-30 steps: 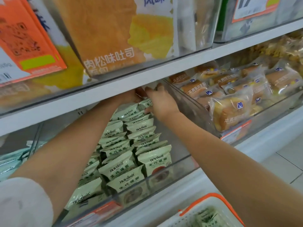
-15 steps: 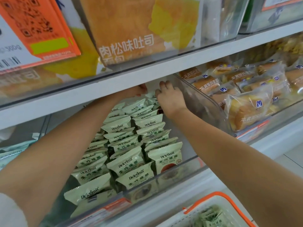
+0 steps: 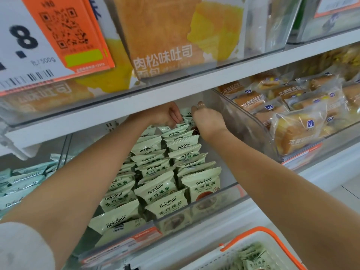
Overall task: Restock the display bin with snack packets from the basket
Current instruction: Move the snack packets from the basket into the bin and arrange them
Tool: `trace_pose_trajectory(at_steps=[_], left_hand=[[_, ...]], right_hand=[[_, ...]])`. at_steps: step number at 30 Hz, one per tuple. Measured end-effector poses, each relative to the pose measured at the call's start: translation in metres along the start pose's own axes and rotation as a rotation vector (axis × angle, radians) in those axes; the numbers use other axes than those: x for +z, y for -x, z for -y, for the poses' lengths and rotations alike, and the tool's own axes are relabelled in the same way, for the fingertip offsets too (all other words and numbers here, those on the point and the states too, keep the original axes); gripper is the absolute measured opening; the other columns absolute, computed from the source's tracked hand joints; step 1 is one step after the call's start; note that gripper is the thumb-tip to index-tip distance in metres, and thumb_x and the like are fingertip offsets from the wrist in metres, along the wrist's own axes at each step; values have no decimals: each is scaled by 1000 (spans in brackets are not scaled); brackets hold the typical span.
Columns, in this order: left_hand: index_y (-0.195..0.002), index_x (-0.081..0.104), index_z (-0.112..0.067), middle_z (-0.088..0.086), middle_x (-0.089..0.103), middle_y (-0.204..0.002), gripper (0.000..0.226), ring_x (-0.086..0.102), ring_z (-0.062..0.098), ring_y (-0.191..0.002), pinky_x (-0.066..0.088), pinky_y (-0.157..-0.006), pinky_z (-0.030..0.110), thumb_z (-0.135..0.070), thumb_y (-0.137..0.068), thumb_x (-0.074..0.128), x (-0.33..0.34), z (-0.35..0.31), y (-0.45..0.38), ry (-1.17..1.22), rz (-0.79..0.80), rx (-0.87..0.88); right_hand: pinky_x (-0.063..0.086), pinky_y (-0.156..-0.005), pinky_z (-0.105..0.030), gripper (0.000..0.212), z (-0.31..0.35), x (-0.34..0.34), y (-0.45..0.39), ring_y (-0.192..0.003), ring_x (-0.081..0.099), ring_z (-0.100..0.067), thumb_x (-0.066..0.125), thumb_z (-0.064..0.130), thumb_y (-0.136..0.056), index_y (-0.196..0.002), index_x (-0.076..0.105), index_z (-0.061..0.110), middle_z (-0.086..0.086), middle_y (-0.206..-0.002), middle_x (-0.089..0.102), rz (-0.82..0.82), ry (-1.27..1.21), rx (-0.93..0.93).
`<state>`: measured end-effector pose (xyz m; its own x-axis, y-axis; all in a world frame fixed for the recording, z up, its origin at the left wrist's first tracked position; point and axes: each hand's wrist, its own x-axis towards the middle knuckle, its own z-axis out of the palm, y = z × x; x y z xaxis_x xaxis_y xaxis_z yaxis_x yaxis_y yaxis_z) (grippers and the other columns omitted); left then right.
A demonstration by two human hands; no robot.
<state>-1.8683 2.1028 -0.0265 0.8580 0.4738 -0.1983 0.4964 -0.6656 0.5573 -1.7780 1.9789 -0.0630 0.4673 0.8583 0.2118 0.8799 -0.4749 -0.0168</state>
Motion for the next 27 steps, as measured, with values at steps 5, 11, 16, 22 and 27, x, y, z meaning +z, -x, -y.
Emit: trace_pose_trajectory(at_steps=[5, 11, 16, 22, 27], left_hand=[[-114, 58, 2, 0, 58, -87, 37, 56, 13, -89, 48, -75, 14, 12, -79, 66, -2, -4, 8, 72, -40, -3], [-119, 55, 3, -2, 51, -86, 41, 51, 14, -90, 45, -75, 15, 15, -80, 61, -3, -4, 18, 34, -91, 13], [-113, 60, -7, 0, 59, -100, 28, 55, 15, -97, 47, -78, 17, 5, -90, 50, 7, -23, 49, -233, -279, 151], [-101, 66, -18, 1, 66, -102, 21, 61, 21, -92, 51, -77, 37, -10, -90, 51, 48, -73, 126, -362, -444, 349], [-91, 66, -15, -1, 65, -87, 15, 58, 20, -84, 48, -66, 34, -8, -84, 54, 119, -98, 206, -267, -455, 589]], right_hand=[[44, -68, -36, 81, -1, -1, 0, -108, 55, -39, 57, -17, -74, -142, 24, 11, -22, -148, 19, -17, -76, 45], [42, -68, -37, 84, -1, -9, 9, -104, 57, -42, 51, -22, -72, -141, 24, 17, -23, -145, 19, -10, -191, 71], [49, -75, -40, 59, -6, -34, 49, -87, 59, -36, 39, -21, -74, -123, 46, 11, -16, -124, 41, -143, -399, 65], [35, -64, -26, 33, -2, -35, 159, -77, 48, -18, 43, -15, -78, -96, 61, 6, -7, -104, 49, -598, -705, 65], [31, -66, -13, 31, 14, -8, 263, -81, 42, -14, 39, -12, -72, -87, 58, 7, 0, -98, 43, -715, -765, 193]])
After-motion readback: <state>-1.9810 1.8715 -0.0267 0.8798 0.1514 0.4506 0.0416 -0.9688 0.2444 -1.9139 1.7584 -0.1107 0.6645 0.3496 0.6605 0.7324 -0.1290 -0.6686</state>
